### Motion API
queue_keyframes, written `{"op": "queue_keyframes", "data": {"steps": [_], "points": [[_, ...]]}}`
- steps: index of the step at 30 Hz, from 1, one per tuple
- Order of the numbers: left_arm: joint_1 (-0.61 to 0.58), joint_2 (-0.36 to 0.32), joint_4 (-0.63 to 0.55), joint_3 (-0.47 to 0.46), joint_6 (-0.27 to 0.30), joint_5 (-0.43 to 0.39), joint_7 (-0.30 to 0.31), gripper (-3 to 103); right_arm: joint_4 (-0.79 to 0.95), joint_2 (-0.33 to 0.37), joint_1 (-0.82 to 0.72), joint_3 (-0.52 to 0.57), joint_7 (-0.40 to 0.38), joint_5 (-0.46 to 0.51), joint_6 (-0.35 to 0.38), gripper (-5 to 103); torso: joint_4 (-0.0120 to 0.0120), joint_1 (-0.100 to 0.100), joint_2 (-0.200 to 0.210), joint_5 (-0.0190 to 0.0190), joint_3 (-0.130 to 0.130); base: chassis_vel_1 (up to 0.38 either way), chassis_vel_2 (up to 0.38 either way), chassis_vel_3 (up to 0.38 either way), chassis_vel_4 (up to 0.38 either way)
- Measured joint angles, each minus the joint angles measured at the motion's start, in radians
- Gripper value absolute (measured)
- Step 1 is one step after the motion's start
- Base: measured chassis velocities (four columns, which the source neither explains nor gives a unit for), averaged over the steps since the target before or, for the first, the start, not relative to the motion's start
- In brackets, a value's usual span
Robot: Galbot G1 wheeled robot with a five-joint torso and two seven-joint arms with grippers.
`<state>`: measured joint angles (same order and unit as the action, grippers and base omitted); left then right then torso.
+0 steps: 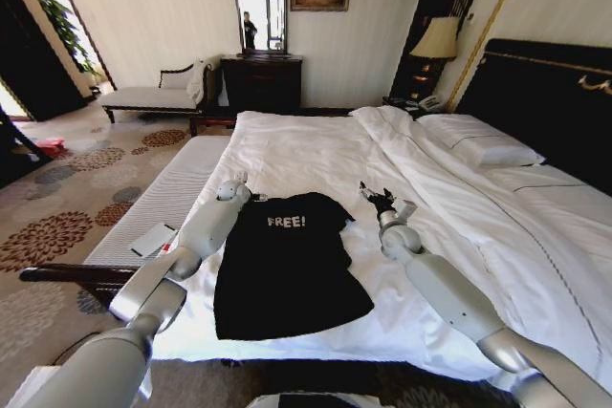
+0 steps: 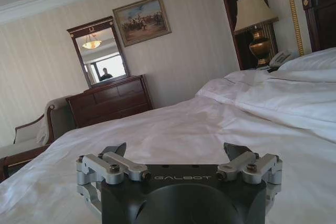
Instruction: Fold the clothes on the bed.
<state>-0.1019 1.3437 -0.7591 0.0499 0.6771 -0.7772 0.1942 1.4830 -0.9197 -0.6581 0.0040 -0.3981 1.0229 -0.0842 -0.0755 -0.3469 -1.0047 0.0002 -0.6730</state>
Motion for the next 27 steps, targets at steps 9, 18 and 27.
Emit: {"op": "queue_keyframes", "data": {"steps": [9,18,27], "points": [[-0.019,-0.100,-0.133,-0.011,0.046,-0.134,0.038,100,0.023,0.008,-0.017,0.009,-0.019,-0.002,0.005,100,0.0007,0.000,0.000,-0.0003,0.000,0.000,0.000,0.000,0.000],[-0.067,-0.195,-0.256,0.190,0.057,-0.140,-0.026,100,0.052,0.007,-0.028,0.010,-0.067,-0.002,0.028,100,0.0001,0.000,0.000,-0.0003,0.000,0.000,0.000,0.000,0.000],[-0.006,-0.174,-0.184,0.338,0.058,-0.121,-0.069,100,0.063,0.001,-0.047,0.040,-0.131,0.001,0.081,100,0.0002,0.000,0.000,0.0000,0.000,0.000,0.000,0.000,0.000]]}}
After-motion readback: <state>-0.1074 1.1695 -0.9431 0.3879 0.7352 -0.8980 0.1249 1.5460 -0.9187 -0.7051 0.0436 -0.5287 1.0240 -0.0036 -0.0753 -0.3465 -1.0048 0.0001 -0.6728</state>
